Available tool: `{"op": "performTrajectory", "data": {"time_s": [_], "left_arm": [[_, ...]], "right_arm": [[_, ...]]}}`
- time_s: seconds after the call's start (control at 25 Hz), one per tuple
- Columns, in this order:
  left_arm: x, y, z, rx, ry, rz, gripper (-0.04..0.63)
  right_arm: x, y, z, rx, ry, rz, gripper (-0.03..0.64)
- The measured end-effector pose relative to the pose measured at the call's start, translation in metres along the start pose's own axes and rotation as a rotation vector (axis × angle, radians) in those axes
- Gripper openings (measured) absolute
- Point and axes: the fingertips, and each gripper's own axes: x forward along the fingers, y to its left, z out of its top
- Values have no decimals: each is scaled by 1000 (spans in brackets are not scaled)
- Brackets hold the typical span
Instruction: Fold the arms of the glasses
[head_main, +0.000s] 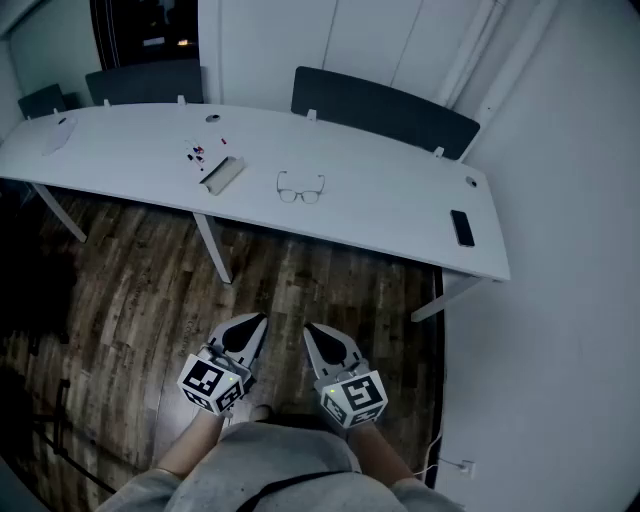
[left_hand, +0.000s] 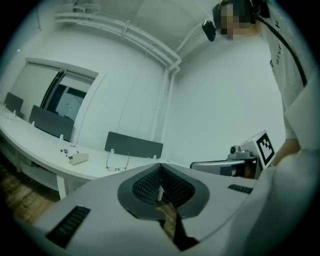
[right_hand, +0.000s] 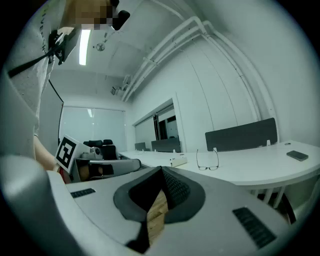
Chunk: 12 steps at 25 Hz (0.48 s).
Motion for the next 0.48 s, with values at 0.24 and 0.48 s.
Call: {"op": "performTrajectory", "data": {"time_s": [0.24, 0.48], "left_arm": [[0, 4, 1, -30, -13, 16, 14], [0, 4, 1, -53, -25, 51, 14]], "right_arm": [[5, -2, 4, -12, -6, 3, 18], [5, -5, 5, -16, -7, 22, 18]]}}
